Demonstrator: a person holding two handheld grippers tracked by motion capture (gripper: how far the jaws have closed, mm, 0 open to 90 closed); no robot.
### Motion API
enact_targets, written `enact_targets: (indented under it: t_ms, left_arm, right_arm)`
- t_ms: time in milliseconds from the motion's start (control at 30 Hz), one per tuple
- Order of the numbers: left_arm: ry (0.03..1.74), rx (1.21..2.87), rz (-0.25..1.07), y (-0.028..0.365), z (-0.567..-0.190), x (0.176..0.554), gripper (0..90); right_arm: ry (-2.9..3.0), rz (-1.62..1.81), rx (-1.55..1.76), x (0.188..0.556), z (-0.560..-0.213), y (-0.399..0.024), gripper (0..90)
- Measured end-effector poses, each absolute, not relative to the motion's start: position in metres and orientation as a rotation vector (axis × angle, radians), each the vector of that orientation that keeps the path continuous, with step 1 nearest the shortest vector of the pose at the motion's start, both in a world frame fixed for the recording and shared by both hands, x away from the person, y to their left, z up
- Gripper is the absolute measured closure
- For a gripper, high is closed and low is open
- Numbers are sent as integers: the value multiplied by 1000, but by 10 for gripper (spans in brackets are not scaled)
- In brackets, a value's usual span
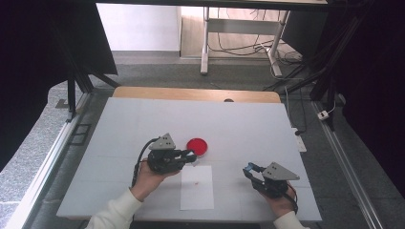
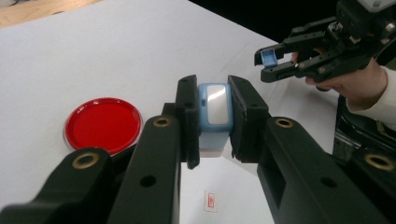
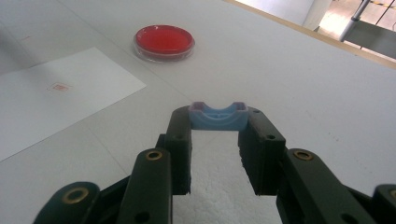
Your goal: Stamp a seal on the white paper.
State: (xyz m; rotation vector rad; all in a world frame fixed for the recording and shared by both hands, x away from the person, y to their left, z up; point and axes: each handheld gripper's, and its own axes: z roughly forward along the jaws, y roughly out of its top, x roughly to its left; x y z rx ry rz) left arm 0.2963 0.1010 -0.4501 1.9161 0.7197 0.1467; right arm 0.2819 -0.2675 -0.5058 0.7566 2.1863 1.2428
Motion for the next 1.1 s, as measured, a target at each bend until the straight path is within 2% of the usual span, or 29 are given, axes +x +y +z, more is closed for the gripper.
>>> enact_targets:
  t_ms: [1100]
  left_arm:
    - [776,1888,175,112,-443,307,749]
  right_arm:
    - [2194,1246,752,283,-507,-264,652]
